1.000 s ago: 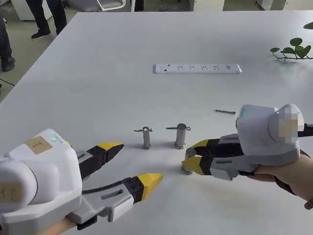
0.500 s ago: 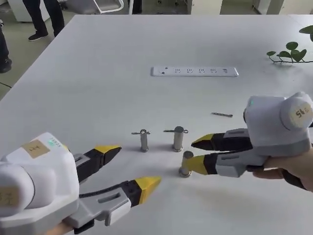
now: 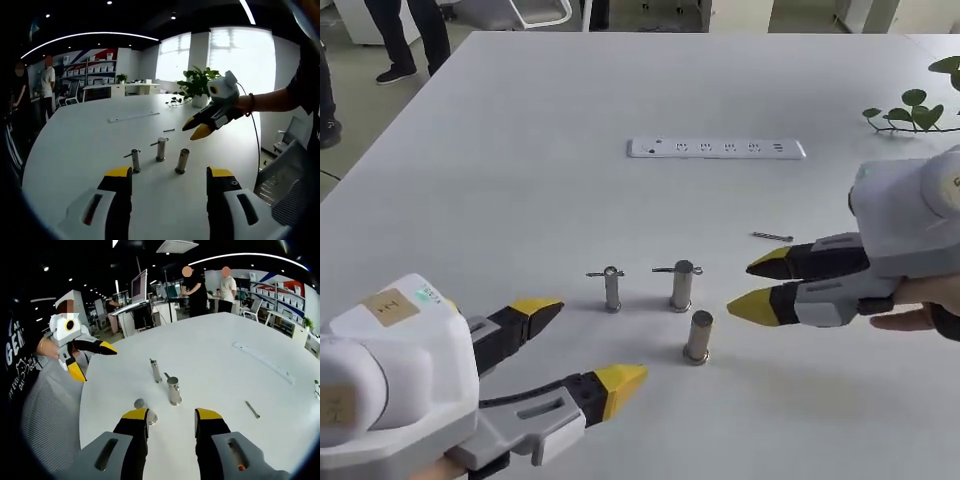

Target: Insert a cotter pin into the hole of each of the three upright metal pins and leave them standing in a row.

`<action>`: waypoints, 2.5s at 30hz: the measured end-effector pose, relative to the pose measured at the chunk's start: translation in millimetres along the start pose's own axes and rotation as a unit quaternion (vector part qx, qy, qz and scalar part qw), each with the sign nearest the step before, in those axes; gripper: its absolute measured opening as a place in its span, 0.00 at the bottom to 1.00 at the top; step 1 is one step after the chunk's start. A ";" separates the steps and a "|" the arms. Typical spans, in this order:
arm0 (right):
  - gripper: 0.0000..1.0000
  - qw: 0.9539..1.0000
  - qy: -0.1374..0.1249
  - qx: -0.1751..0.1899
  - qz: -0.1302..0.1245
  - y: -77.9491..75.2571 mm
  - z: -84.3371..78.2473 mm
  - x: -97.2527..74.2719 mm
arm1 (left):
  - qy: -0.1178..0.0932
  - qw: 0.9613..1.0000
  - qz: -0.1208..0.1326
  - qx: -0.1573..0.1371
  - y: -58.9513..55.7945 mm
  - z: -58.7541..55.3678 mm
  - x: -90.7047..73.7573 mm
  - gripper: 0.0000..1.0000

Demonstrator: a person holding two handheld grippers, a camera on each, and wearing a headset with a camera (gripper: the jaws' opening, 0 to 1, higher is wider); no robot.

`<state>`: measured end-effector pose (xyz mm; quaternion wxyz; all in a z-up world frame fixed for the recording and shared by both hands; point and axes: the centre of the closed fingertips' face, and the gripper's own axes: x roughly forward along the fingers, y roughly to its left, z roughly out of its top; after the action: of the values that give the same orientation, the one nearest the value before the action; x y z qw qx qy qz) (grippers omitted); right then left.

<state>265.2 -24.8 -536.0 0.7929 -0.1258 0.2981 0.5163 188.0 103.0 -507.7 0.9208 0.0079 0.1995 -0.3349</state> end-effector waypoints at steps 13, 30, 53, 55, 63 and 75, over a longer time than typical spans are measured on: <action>0.29 0.997 0.042 0.038 -0.052 -65.7 -23.7 1.2 | 0.005 1.000 -0.008 0.003 3.0 -3.3 4.8 0.62; 0.23 0.991 0.093 0.036 -0.092 -125.0 -35.4 17.1 | 0.010 1.000 -0.008 -0.005 11.5 -9.0 8.1 0.61; 0.09 0.983 0.149 -0.012 -0.109 -152.2 -46.7 23.8 | 0.014 1.000 -0.001 -0.005 15.7 -10.2 9.5 0.58; 0.07 0.981 0.163 -0.020 -0.101 -150.5 -47.0 24.2 | 0.013 1.000 -0.002 -0.006 15.4 -9.4 9.9 0.58; 0.02 0.979 0.180 0.011 -0.093 -153.8 -48.0 23.4 | 0.017 1.000 -0.011 -0.007 11.8 -10.3 14.6 0.58; 0.00 0.973 0.212 -0.014 -0.086 -167.1 -51.0 24.2 | 0.020 0.999 -0.025 0.007 10.6 -6.0 15.0 0.58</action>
<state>404.0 -105.4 -609.0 0.7513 -0.2690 0.4403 0.4115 202.8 102.9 -520.1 0.9080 0.0162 0.2160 -0.3587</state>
